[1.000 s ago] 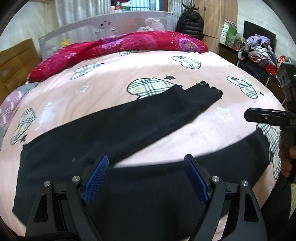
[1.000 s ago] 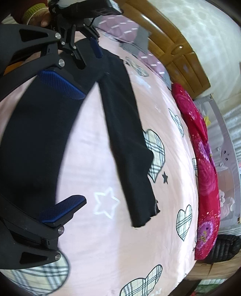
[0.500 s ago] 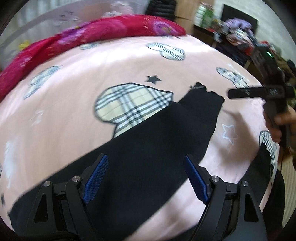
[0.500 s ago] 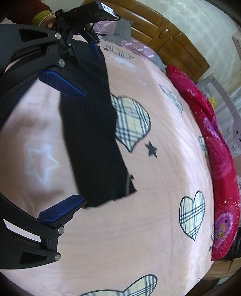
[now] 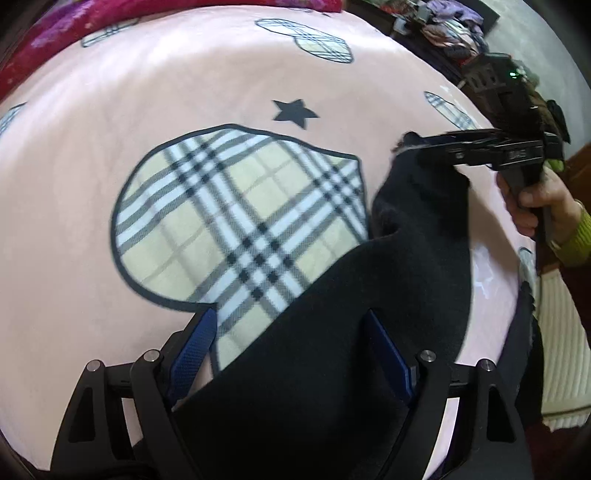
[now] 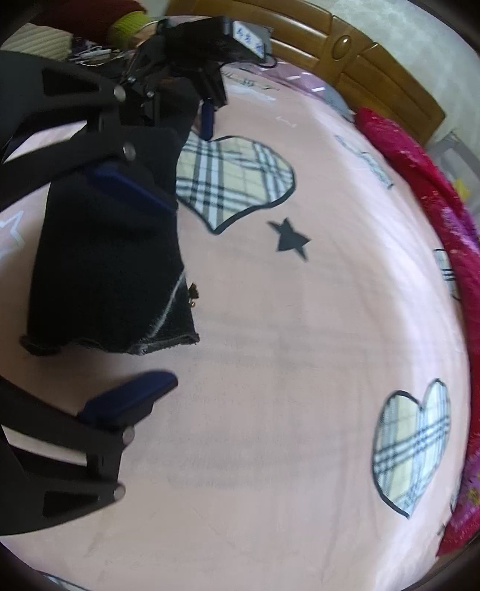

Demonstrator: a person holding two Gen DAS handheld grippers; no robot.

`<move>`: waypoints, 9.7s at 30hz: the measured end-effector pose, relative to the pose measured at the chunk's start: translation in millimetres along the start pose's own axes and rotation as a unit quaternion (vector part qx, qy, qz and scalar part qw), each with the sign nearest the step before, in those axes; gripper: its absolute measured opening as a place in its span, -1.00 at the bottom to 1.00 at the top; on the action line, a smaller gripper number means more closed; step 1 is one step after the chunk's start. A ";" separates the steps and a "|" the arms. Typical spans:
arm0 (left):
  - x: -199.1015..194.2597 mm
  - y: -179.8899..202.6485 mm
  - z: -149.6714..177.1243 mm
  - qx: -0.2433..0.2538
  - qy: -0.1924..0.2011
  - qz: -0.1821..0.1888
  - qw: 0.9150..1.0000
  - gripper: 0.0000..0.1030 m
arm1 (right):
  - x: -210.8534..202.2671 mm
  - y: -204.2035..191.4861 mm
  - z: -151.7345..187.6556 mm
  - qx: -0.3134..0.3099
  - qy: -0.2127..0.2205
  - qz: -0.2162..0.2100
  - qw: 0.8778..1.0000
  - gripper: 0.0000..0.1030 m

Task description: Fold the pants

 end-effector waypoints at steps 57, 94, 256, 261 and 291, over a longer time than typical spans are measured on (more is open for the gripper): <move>-65.9 178.3 144.1 0.149 0.073 -0.138 0.977 -0.91 | -141.8 -59.5 194.4 -0.065 0.139 -0.107 0.982 -0.85; -55.3 203.3 263.1 -0.039 0.104 -0.037 0.993 -0.28 | -151.9 -62.8 293.7 -0.033 0.108 0.034 0.993 0.26; -49.5 193.7 153.5 0.004 0.090 -0.056 0.994 0.20 | -121.5 -134.3 344.1 0.173 0.192 0.035 0.965 0.46; -8.6 223.5 120.2 0.069 0.031 -0.038 0.996 0.20 | -117.6 -106.7 347.4 0.232 0.209 0.002 0.950 0.46; 46.5 286.4 50.0 0.159 -0.006 0.070 0.985 -0.71 | -127.7 -77.9 337.0 0.245 0.306 -0.178 0.902 -0.81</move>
Point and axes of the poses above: each gripper's, at about its wrist camera, not at the fingertips, and x roughly the way its jaws point, y to its right, z to its underside, the point moved 3 cm from there along x, roughly the way its jaws point, and after that the axes turned 4 degrees about -x, right-handed, at the moved point
